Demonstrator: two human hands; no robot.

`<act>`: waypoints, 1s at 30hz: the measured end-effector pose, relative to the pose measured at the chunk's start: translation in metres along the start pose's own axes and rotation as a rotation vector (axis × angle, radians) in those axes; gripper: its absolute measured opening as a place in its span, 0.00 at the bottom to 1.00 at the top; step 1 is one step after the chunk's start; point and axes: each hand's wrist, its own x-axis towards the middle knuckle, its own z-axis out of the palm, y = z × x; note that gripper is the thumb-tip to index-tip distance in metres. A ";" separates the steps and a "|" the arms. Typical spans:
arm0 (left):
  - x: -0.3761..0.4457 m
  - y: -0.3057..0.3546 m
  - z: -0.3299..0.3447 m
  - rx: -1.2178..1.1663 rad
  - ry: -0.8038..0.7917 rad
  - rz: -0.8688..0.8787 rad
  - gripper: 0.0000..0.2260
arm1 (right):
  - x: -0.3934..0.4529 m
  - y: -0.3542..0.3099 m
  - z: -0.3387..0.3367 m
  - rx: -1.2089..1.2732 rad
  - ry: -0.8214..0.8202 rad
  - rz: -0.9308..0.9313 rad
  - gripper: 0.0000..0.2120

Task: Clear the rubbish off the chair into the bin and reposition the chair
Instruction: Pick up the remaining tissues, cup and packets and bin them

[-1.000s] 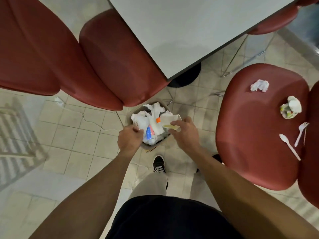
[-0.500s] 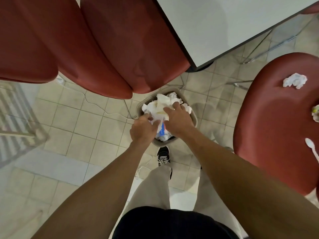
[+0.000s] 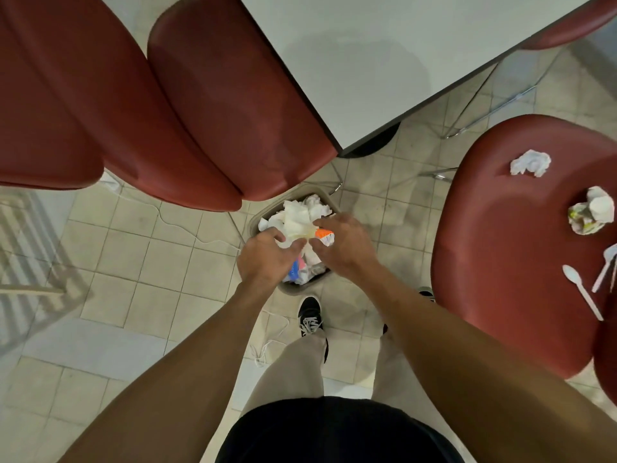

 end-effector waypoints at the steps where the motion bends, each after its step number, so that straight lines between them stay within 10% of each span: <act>1: -0.003 0.007 0.000 0.017 0.004 0.021 0.20 | -0.003 0.005 -0.005 0.016 0.009 0.007 0.20; 30: -0.050 0.366 0.179 0.434 -0.186 0.706 0.18 | -0.023 0.345 -0.229 0.130 0.310 0.430 0.28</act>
